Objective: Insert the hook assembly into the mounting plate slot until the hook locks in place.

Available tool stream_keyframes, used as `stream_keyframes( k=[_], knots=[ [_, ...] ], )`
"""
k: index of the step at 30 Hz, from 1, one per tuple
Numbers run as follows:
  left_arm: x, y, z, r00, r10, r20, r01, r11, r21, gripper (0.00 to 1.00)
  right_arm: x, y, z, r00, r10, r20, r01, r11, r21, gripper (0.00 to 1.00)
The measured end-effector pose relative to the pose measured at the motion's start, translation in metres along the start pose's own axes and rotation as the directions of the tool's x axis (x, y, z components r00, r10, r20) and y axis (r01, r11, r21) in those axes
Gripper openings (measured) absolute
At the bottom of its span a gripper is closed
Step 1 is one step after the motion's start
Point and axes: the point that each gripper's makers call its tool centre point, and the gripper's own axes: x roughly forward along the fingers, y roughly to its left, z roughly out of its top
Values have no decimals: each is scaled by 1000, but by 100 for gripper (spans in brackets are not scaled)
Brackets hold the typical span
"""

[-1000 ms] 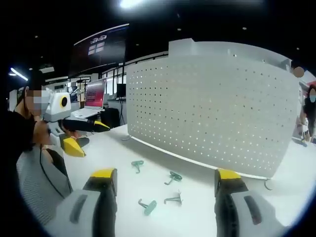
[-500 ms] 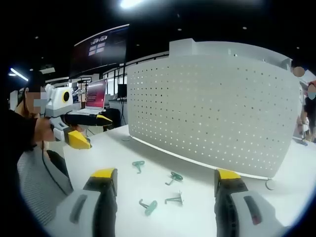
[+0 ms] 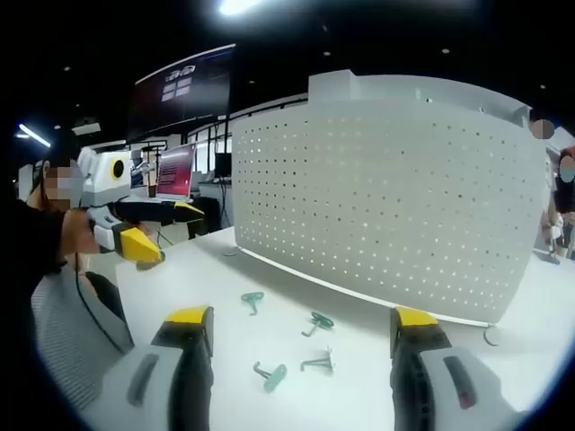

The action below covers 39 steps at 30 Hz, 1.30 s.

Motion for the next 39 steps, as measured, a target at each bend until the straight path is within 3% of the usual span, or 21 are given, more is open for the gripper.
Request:
stream_keyframes(
  k=[39],
  knots=[
    [-3,9,-14,1000,15,-12,-15,999,-34,77,2,0,-6,1000,3,-23,-3,1000,0,77]
  ],
)
